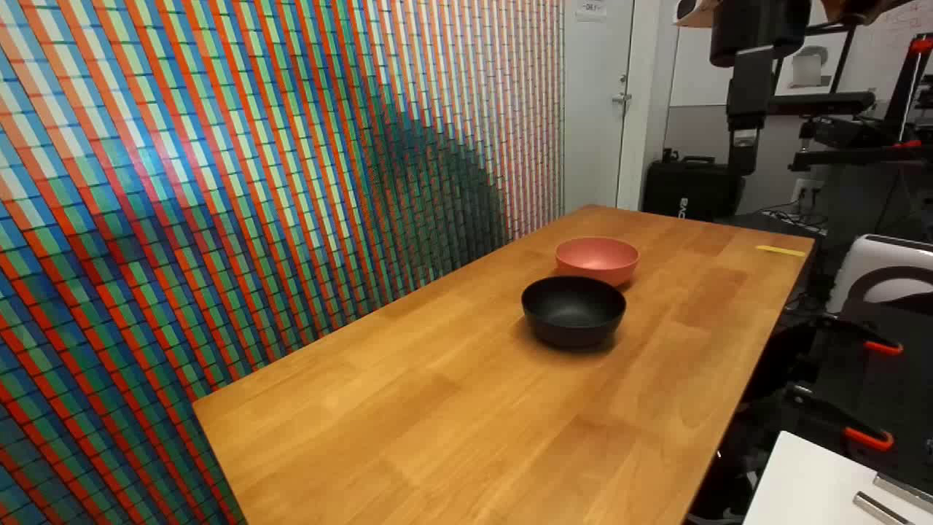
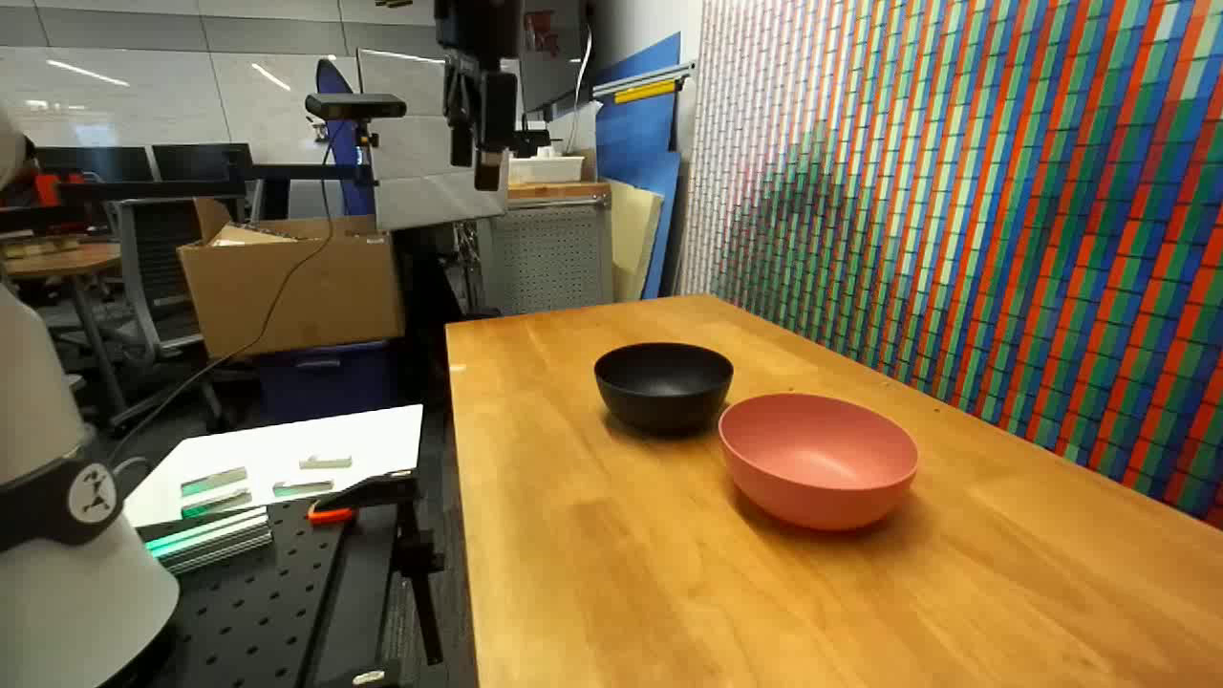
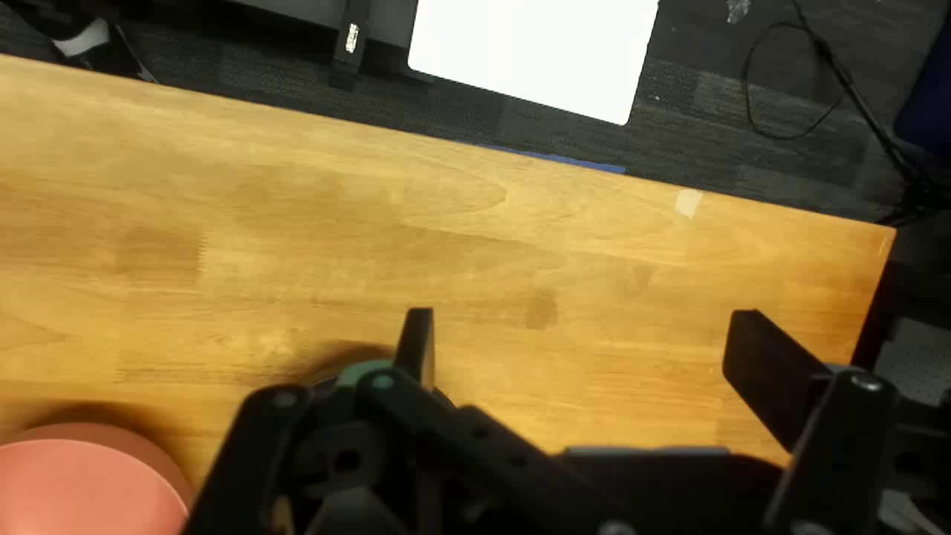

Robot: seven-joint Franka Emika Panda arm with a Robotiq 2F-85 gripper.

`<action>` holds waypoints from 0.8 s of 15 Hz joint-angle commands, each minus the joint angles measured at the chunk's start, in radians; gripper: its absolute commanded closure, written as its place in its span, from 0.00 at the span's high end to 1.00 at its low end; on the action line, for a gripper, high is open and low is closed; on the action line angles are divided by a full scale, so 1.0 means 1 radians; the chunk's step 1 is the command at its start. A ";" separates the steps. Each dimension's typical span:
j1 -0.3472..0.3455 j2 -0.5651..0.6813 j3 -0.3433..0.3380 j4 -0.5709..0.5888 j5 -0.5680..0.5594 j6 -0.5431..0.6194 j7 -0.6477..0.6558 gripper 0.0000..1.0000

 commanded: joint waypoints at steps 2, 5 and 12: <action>-0.014 -0.001 0.012 0.006 0.006 -0.003 -0.005 1.00; -0.014 -0.002 0.012 0.007 0.006 -0.003 -0.005 1.00; -0.080 0.028 -0.068 0.068 -0.068 0.050 -0.142 1.00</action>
